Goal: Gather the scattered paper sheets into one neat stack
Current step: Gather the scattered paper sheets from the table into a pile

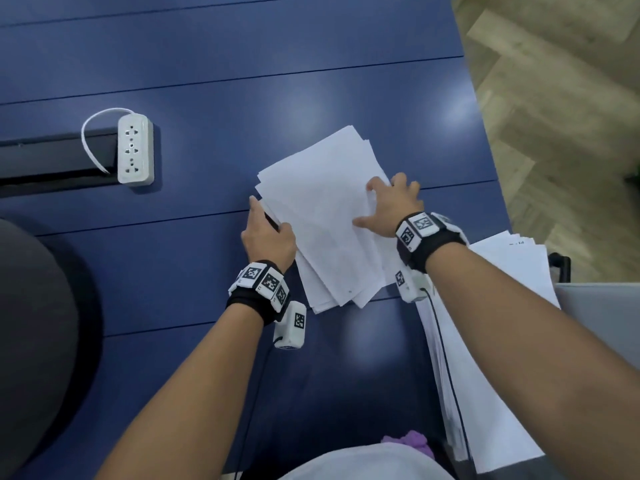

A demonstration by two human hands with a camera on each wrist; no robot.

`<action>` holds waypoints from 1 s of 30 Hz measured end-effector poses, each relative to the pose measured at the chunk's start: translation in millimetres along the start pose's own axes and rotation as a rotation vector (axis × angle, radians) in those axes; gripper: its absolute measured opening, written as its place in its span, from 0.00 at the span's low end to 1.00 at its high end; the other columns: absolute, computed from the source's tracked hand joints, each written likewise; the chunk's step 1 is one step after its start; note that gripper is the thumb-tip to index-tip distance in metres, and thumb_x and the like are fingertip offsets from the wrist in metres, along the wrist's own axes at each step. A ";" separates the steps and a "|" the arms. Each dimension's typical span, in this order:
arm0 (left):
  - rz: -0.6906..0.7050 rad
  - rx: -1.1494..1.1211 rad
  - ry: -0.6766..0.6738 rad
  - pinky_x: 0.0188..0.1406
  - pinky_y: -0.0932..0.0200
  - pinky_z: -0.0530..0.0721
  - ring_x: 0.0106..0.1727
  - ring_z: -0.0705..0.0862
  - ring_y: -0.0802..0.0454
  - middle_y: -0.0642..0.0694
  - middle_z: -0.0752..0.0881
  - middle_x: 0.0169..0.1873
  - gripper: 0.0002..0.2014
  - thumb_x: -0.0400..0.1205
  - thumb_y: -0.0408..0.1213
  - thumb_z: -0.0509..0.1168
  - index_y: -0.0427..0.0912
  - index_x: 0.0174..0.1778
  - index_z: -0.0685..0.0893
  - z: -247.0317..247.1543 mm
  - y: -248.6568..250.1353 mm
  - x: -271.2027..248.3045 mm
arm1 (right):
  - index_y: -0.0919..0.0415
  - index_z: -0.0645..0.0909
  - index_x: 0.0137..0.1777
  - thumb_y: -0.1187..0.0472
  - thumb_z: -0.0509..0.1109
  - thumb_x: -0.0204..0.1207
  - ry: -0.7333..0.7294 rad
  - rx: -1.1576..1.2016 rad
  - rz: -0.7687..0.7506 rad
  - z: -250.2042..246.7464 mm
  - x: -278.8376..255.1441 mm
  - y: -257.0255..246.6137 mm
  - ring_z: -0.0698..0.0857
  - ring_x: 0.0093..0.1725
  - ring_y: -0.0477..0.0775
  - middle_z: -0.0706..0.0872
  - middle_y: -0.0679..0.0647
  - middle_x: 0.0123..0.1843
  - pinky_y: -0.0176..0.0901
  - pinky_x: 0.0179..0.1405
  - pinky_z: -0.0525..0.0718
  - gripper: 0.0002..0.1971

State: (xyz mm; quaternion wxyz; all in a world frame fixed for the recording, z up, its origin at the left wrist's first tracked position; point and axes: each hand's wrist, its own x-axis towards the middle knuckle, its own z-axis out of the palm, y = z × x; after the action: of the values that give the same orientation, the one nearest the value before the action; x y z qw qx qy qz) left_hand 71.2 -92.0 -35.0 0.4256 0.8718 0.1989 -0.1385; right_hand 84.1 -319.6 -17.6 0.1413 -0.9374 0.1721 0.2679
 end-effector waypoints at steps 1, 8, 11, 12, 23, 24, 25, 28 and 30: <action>-0.004 0.008 -0.018 0.76 0.45 0.74 0.73 0.76 0.38 0.41 0.76 0.76 0.42 0.79 0.41 0.63 0.48 0.89 0.51 -3.1 2.7 -2.1 | 0.46 0.69 0.68 0.36 0.78 0.66 0.000 -0.028 -0.001 3.6 -3.5 -9.5 0.66 0.70 0.70 0.64 0.59 0.72 0.61 0.62 0.77 0.34; -0.144 0.155 -0.114 0.70 0.43 0.77 0.74 0.73 0.32 0.38 0.68 0.77 0.40 0.82 0.46 0.64 0.60 0.88 0.49 -27.8 -8.9 -13.9 | 0.49 0.61 0.74 0.41 0.79 0.67 -0.065 0.089 -0.026 29.5 -31.8 -48.4 0.68 0.66 0.72 0.60 0.61 0.73 0.55 0.45 0.79 0.40; -0.182 0.154 -0.038 0.69 0.41 0.79 0.67 0.77 0.31 0.36 0.70 0.73 0.45 0.82 0.45 0.65 0.66 0.86 0.41 -43.3 -20.5 -23.9 | 0.52 0.60 0.76 0.43 0.79 0.68 -0.060 0.215 -0.005 40.8 -49.2 -52.2 0.74 0.66 0.72 0.65 0.62 0.71 0.57 0.49 0.80 0.42; -0.218 0.120 -0.008 0.66 0.44 0.80 0.65 0.78 0.31 0.35 0.71 0.71 0.47 0.81 0.44 0.66 0.67 0.86 0.39 -47.2 -24.0 -28.3 | 0.54 0.60 0.76 0.44 0.80 0.68 -0.062 0.260 0.025 45.7 -55.5 -51.3 0.76 0.66 0.72 0.67 0.62 0.70 0.58 0.54 0.81 0.42; -0.312 0.216 -0.071 0.49 0.51 0.78 0.60 0.79 0.38 0.36 0.82 0.65 0.21 0.78 0.40 0.70 0.35 0.65 0.78 -39.9 -51.0 -86.0 | 0.63 0.67 0.71 0.45 0.80 0.71 -0.046 0.295 0.160 91.4 -130.0 -13.9 0.81 0.66 0.70 0.75 0.63 0.69 0.58 0.59 0.83 0.37; -0.294 0.278 -0.090 0.52 0.50 0.78 0.65 0.77 0.36 0.36 0.78 0.68 0.22 0.78 0.40 0.69 0.37 0.66 0.77 -37.8 -51.5 -90.1 | 0.63 0.67 0.71 0.45 0.80 0.71 -0.039 0.295 0.162 93.0 -133.9 -8.7 0.81 0.66 0.69 0.76 0.63 0.69 0.57 0.58 0.82 0.37; -0.288 0.341 -0.113 0.55 0.49 0.75 0.70 0.72 0.33 0.35 0.73 0.71 0.23 0.79 0.41 0.69 0.38 0.68 0.75 -35.5 -49.9 -96.2 | 0.64 0.68 0.70 0.44 0.80 0.71 -0.033 0.294 0.162 94.0 -137.9 -3.9 0.82 0.65 0.68 0.77 0.63 0.69 0.56 0.58 0.82 0.37; -0.265 0.442 -0.176 0.53 0.49 0.71 0.72 0.68 0.29 0.31 0.64 0.73 0.26 0.80 0.39 0.68 0.42 0.72 0.66 -24.6 -43.7 -115.2 | 0.64 0.68 0.70 0.46 0.80 0.71 -0.026 0.314 0.164 96.4 -149.4 8.9 0.82 0.65 0.67 0.78 0.63 0.68 0.53 0.58 0.82 0.36; -0.259 0.428 -0.197 0.49 0.48 0.76 0.65 0.75 0.28 0.30 0.66 0.70 0.28 0.80 0.39 0.69 0.45 0.71 0.62 -19.3 -43.7 -118.5 | 0.65 0.69 0.70 0.47 0.80 0.71 -0.033 0.338 0.157 96.8 -154.3 14.4 0.82 0.65 0.65 0.78 0.63 0.68 0.50 0.55 0.81 0.36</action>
State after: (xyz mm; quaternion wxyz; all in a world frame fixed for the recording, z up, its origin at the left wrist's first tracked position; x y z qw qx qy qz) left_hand -52.3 -79.4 -4.8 0.2278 0.8915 0.2330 -0.3148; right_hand -88.6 -259.8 -14.1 0.2781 -0.8794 0.2851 0.2607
